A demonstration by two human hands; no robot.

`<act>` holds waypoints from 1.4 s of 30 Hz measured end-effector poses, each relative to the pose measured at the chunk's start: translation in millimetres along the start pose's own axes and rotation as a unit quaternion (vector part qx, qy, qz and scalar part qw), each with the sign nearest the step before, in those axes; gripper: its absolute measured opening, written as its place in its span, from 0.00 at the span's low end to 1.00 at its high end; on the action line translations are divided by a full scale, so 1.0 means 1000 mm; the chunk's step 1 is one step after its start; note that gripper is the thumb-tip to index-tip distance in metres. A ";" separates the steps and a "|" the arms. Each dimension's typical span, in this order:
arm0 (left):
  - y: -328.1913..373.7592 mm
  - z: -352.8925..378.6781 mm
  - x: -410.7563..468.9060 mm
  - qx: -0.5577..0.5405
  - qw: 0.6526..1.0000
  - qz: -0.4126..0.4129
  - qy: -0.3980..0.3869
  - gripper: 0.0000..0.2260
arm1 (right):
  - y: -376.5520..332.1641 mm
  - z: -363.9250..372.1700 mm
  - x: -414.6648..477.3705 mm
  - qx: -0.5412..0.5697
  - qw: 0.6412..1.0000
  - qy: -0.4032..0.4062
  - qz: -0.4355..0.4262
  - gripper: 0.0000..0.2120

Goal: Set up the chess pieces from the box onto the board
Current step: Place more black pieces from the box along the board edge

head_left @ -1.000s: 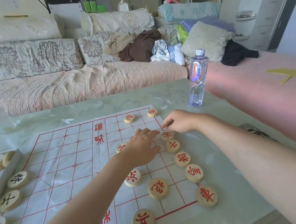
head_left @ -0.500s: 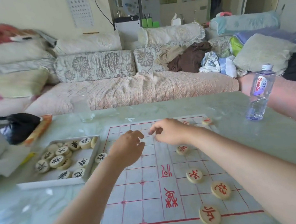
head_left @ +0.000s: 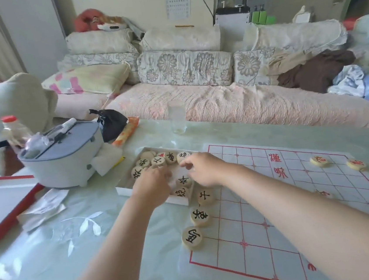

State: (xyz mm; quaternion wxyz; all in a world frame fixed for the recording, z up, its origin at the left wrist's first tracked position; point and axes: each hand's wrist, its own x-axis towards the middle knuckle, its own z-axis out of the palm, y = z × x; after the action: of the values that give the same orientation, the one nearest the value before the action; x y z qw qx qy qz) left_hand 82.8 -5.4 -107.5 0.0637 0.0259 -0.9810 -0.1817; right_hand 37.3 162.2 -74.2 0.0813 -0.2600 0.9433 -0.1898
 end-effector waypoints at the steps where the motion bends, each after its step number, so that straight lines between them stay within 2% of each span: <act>1: -0.006 0.000 0.001 0.001 1.000 -0.005 -0.011 0.16 | -0.005 0.004 0.008 -0.025 1.000 -0.017 -0.001 0.22; 6: -0.023 0.004 0.004 0.005 0.997 -0.026 -0.075 0.20 | -0.014 0.012 0.029 -0.113 0.987 -0.109 0.015 0.24; 11: -0.030 0.001 0.008 -0.023 0.995 -0.006 -0.100 0.15 | -0.013 0.012 0.038 -0.125 0.986 -0.108 0.031 0.27; 13: -0.031 -0.001 0.006 -0.035 0.995 -0.003 -0.091 0.12 | -0.013 0.013 0.036 -0.116 0.989 -0.088 0.026 0.23; 15: -0.031 -0.003 0.005 -0.043 0.996 0.001 -0.084 0.10 | -0.011 0.014 0.031 -0.091 0.995 -0.047 0.014 0.13; 17: -0.030 -0.004 0.004 -0.041 0.996 0.008 -0.078 0.08 | -0.009 0.013 0.025 -0.049 0.999 -0.017 0.012 0.08; 22: -0.025 -0.009 0.000 -0.073 0.995 0.006 -0.060 0.04 | -0.001 0.006 0.007 0.062 0.996 0.043 0.038 0.05; 24: -0.023 -0.013 -0.004 -0.091 0.994 -0.003 -0.052 0.08 | 0.004 0.001 -0.002 0.110 0.990 0.071 0.053 0.06; 29: -0.010 -0.028 -0.009 -0.148 0.988 -0.042 0.031 0.09 | 0.020 -0.015 -0.040 0.174 0.975 0.110 0.089 0.06; 32: 0.011 -0.031 -0.017 -0.190 0.981 -0.024 0.040 0.09 | 0.032 -0.021 -0.072 0.187 0.972 0.083 0.112 0.05; 37: 0.054 -0.022 -0.039 -0.223 0.974 0.025 -0.012 0.07 | 0.049 -0.022 -0.119 0.148 0.978 -0.016 0.149 0.06; 42: 0.077 -0.010 -0.057 -0.240 0.968 0.042 -0.067 0.07 | 0.062 -0.010 -0.146 0.171 0.968 -0.075 0.165 0.06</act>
State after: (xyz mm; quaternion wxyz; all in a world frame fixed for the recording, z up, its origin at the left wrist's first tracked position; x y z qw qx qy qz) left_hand 138.6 67.1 -77.0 0.0100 -0.0432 -0.9111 -0.4099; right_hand 130.8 290.6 -81.6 0.2249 -0.0959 0.9181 -0.3120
